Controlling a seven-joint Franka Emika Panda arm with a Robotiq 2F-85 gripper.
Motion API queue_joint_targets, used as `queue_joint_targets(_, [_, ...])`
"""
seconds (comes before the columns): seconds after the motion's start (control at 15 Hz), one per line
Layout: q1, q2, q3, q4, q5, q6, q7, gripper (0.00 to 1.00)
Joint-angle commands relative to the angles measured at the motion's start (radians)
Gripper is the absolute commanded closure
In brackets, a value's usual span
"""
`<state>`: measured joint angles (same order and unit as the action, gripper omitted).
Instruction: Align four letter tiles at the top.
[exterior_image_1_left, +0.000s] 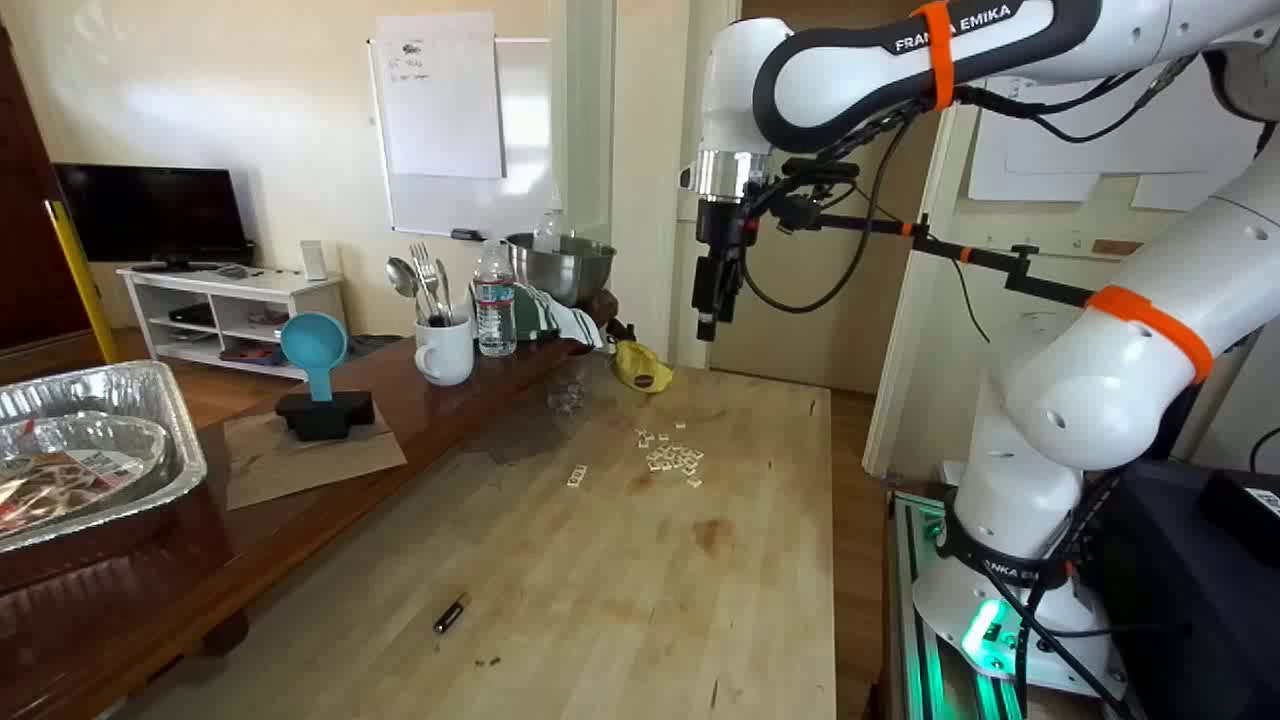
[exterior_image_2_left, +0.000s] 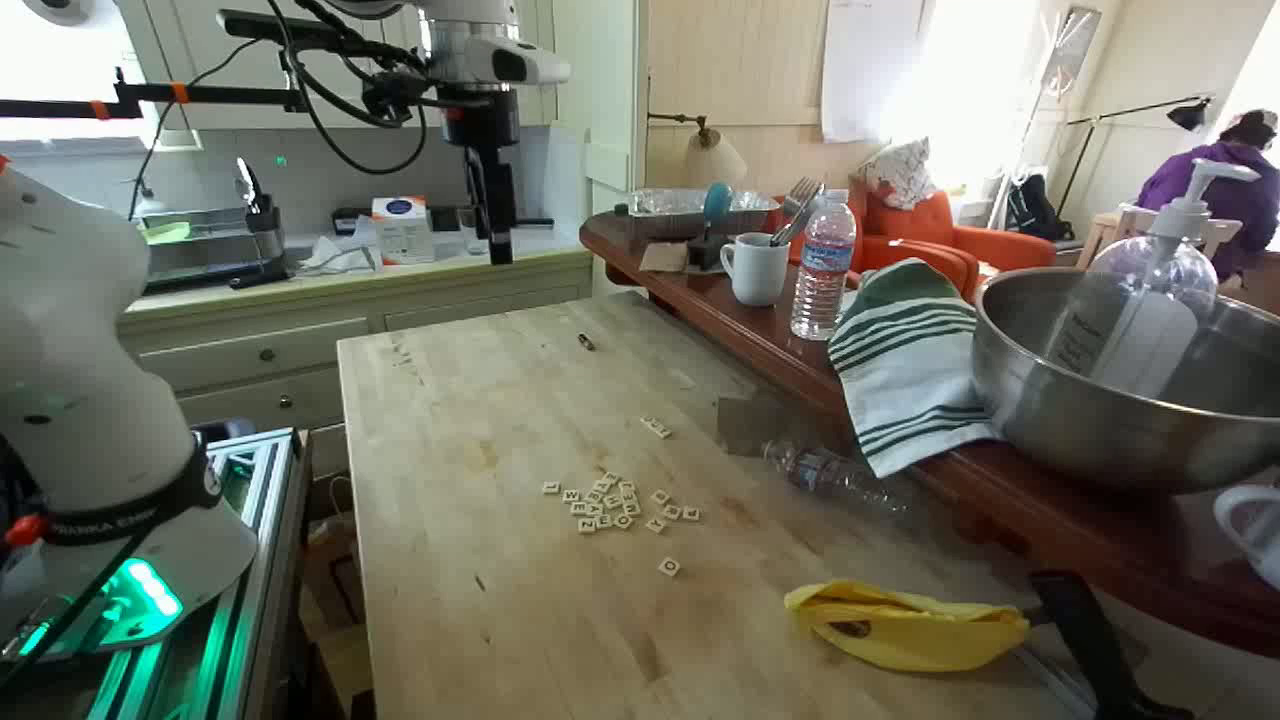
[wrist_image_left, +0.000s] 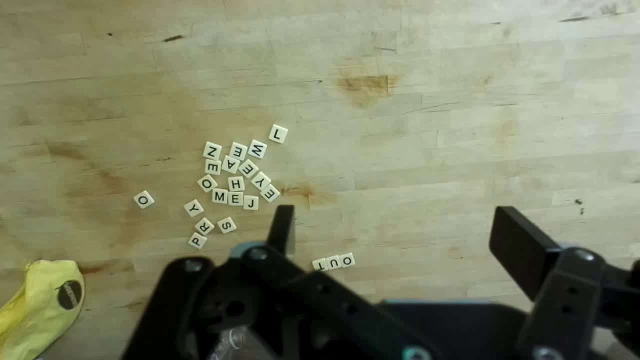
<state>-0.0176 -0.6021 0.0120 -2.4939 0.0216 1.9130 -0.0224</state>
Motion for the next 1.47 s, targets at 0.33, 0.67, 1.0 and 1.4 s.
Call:
queue_joint_targets(0.33, [0.008, 0.000, -0.007, 0.002, -0.004, -0.002, 0.003, 0.00])
queue_joint_targets(0.67, [0.008, 0.000, -0.007, 0.002, -0.004, -0.002, 0.003, 0.00])
queue_joint_targets(1.0, [-0.017, 0.087, -0.021, 0.017, -0.035, 0.087, -0.007, 0.00])
queue_joint_targets(1.4, [0.011, 0.275, -0.109, 0.004, 0.022, 0.418, -0.175, 0.00])
